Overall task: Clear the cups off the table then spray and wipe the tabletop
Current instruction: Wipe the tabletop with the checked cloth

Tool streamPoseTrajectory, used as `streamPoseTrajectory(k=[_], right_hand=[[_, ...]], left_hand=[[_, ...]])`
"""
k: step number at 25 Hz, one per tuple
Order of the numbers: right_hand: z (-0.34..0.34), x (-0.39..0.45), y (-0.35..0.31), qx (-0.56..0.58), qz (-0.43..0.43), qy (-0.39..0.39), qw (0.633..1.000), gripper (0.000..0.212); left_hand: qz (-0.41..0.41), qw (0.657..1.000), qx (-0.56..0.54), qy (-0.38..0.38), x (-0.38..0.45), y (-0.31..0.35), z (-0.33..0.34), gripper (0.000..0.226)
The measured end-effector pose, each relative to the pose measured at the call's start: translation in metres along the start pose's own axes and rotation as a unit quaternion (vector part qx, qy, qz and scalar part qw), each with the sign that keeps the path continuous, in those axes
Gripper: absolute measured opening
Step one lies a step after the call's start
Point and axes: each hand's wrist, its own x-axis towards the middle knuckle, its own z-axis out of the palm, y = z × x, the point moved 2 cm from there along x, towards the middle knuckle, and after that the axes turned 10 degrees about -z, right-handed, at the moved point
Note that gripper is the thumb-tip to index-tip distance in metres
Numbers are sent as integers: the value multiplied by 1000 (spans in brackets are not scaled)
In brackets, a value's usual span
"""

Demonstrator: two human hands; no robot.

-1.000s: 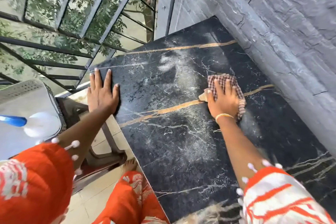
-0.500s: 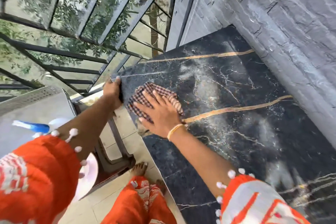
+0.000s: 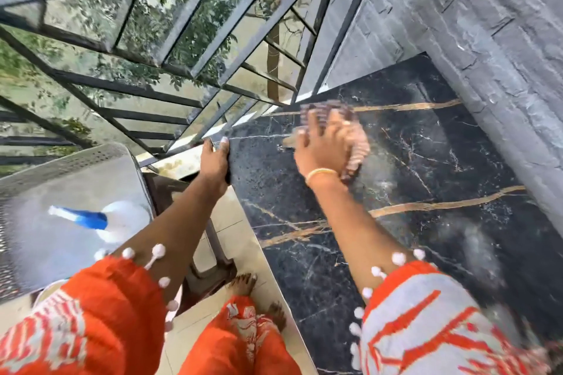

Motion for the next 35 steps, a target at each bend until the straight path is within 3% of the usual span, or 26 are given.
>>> streamPoseTrajectory(k=[3, 5, 7, 10, 12, 14, 16, 18, 20, 22, 26, 29, 35], right_hand=[[17, -41, -71, -42, -256, -54, 964, 56], [18, -38, -74, -53, -346, -80, 933, 57], [10, -4, -46, -62, -315, -49, 946, 58], [-8, 47, 25, -45, -85, -4, 995, 62], [-16, 56, 53, -2, 46, -1, 999, 64], [-13, 54, 41, -11, 94, 10, 995, 61], [-1, 41, 1, -26, 51, 8, 998, 59], [13, 19, -53, -28, -77, -10, 997, 57], [24, -11, -101, -40, -227, -35, 973, 55], [29, -34, -119, -61, -314, -55, 946, 53], [26, -87, -74, -60, -361, -44, 929, 53], [27, -129, -35, -71, -399, -53, 913, 52], [20, -69, -73, -48, -314, -51, 947, 53]], left_hand=[[-32, 999, -39, -16, -2, 2, -2, 38], [-57, 997, -50, -27, -3, 3, -3, 48], [-70, 997, -37, -22, -3, 4, -4, 43], [-79, 997, -1, -21, -4, 6, -9, 20], [-86, 995, 48, -25, -6, 10, -15, 22], [-96, 992, 73, -44, -7, 15, -24, 30], [-118, 989, 71, -58, -7, 19, -30, 36], [-123, 989, 59, -62, -10, 21, -32, 40], [-122, 991, 34, -53, -13, 20, -32, 43], [-125, 992, 7, -33, -16, 21, -30, 43], [-128, 991, -1, -35, -25, 25, -30, 54], [-123, 990, 39, -47, -30, 26, -26, 41], [-110, 992, 57, 4, -32, 27, -22, 30]])
